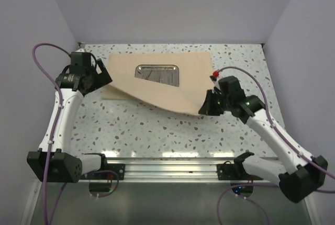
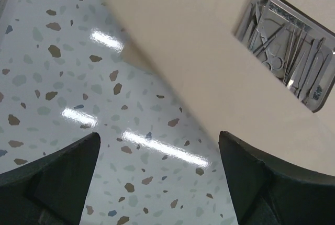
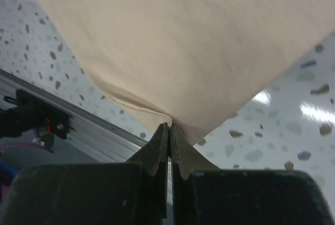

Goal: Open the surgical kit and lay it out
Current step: Open the surgical kit at the center of the board.

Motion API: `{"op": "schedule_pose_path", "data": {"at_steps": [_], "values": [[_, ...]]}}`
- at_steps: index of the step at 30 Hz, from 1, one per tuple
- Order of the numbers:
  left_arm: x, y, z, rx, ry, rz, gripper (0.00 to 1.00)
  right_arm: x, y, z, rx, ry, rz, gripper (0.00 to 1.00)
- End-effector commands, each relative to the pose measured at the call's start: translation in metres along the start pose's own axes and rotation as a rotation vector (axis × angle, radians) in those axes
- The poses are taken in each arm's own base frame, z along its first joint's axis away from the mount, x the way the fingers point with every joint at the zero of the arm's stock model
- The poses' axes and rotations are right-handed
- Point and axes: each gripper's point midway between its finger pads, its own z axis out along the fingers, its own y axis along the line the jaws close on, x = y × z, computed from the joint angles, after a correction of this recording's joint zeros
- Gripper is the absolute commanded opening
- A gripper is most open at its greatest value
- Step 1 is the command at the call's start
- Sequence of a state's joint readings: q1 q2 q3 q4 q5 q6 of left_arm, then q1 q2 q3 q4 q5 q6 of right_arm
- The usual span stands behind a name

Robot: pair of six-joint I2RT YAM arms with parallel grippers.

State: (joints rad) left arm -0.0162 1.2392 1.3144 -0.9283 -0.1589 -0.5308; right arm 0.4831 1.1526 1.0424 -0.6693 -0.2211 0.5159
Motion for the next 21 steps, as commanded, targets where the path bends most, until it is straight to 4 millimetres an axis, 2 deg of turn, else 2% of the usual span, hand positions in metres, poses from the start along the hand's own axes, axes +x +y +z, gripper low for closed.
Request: {"op": "schedule_pose_path", "data": {"at_steps": [1,2,3,7,8,9,11,13,14,16,19,21], "values": [[-0.028,-0.022,-0.005,0.083,-0.084,-0.012,1.0,0.08,-0.045,-0.043,0.152,0.168,0.065,0.0],[-0.028,-0.023,-0.004,0.086,-0.084,-0.014,1.0,0.084,-0.048,-0.056,0.158,0.135,0.059,0.0],[-0.03,-0.024,-0.003,0.089,-0.088,-0.017,1.0,0.1,-0.057,-0.063,0.188,0.168,0.068,0.0],[-0.03,-0.026,0.002,0.093,-0.079,-0.019,1.0,0.127,-0.077,-0.07,0.253,0.203,0.092,0.0],[-0.029,-0.027,0.002,0.095,-0.076,-0.019,1.0,0.135,-0.082,-0.066,0.277,0.247,0.1,0.07],[-0.029,-0.027,0.004,0.095,-0.07,-0.021,1.0,0.14,-0.086,-0.064,0.299,0.28,0.106,0.47],[-0.028,-0.028,0.005,0.098,-0.066,-0.022,1.0,0.146,-0.095,-0.061,0.367,0.355,0.12,0.63],[-0.028,-0.028,0.005,0.095,-0.064,-0.021,1.0,0.14,-0.098,-0.06,0.409,0.363,0.114,0.67],[-0.027,-0.028,0.006,0.095,-0.064,-0.021,1.0,0.131,-0.096,-0.061,0.418,0.342,0.115,0.73],[-0.025,-0.029,0.011,0.108,-0.062,-0.012,1.0,0.114,-0.095,-0.057,0.443,0.311,0.107,0.74],[-0.02,-0.045,0.024,0.182,-0.045,0.019,1.0,0.067,-0.078,-0.048,0.412,0.189,0.101,0.79],[-0.016,-0.063,0.032,0.222,-0.029,0.048,0.99,0.037,-0.064,-0.029,0.364,0.11,0.114,0.78]]}}
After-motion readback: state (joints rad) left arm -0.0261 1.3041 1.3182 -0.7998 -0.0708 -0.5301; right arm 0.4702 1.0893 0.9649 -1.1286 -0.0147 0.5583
